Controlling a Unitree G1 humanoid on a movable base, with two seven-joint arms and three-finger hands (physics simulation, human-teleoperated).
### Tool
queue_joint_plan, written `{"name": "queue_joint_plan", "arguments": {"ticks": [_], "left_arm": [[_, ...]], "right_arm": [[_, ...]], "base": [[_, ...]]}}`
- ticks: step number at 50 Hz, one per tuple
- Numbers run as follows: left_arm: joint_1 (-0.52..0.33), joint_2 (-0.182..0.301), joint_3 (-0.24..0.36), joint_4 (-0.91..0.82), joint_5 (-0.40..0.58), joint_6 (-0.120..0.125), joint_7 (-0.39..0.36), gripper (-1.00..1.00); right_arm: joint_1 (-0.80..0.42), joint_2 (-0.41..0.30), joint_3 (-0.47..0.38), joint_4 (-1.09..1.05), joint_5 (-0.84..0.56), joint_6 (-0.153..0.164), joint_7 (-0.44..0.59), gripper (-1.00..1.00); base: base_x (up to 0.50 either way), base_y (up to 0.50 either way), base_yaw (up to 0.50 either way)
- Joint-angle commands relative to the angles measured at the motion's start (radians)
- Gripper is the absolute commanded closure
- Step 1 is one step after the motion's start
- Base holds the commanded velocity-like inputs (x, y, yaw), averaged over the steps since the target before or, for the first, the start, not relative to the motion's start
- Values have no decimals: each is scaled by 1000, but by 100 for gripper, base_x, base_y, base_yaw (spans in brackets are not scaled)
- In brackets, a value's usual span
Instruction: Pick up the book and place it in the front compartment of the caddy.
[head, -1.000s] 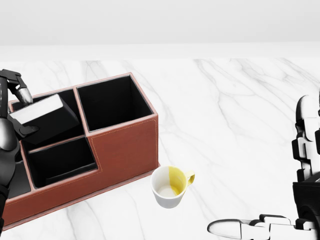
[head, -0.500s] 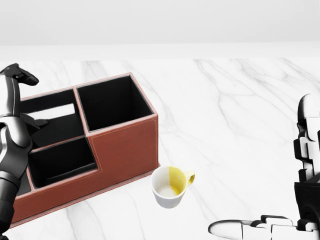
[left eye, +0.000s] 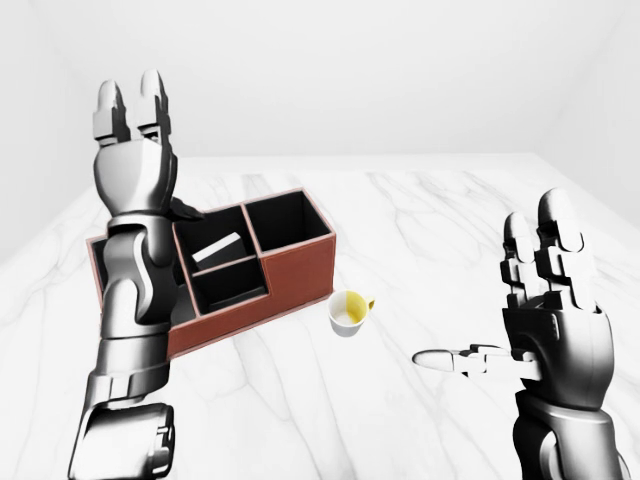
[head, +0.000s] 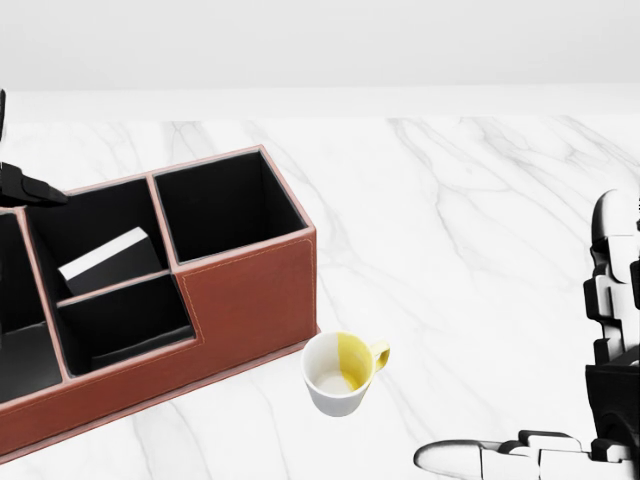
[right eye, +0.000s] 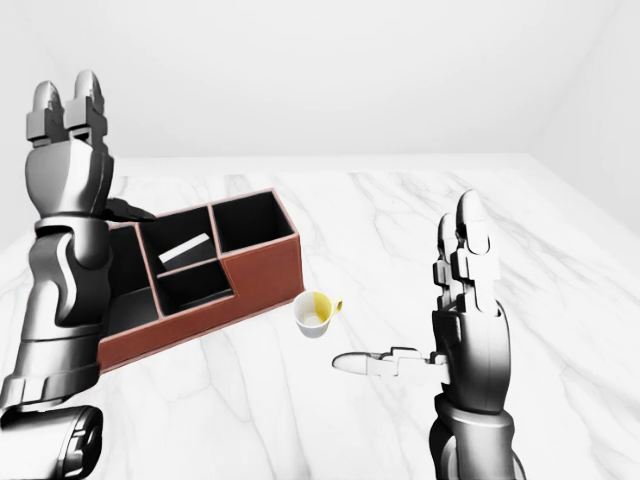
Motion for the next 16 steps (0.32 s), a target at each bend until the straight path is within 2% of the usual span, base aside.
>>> {"name": "queue_joint_plan", "arguments": {"ticks": [1,3,6,7,9,12,15,16], "left_arm": [[99,0,111,-627,270,0,-500,-100],[100,-4,137,-779,296,0,-662,-100],[111,-14,157,-896,314,0,-786,-100],[119,-18,169,-985,313,0,-845,-100],[137,-16,190,-1106,342,0,-845,-100],[147,-5,220,-1189,374,0,-845,-100],[61,-8,307,-1213,373,0,-845,-100],[54,-14,316,-1213,377,0,-845,-100]], "right_arm": [[-23,0,13,87,-6,0,-8,-100],[-23,0,11,82,-3,0,-8,-100],[-21,1,9,74,0,0,-7,-99],[-23,1,9,76,0,0,-8,-100],[-21,2,13,81,-3,0,-9,-100],[-18,1,17,78,-3,0,-10,-99],[-15,1,16,67,-2,0,-10,-100],[-15,1,16,67,-2,0,-10,-100]], "base": [[0,0,0],[0,0,0],[0,0,0],[0,0,0],[0,0,0],[0,0,0],[0,0,0],[0,0,0]]}}
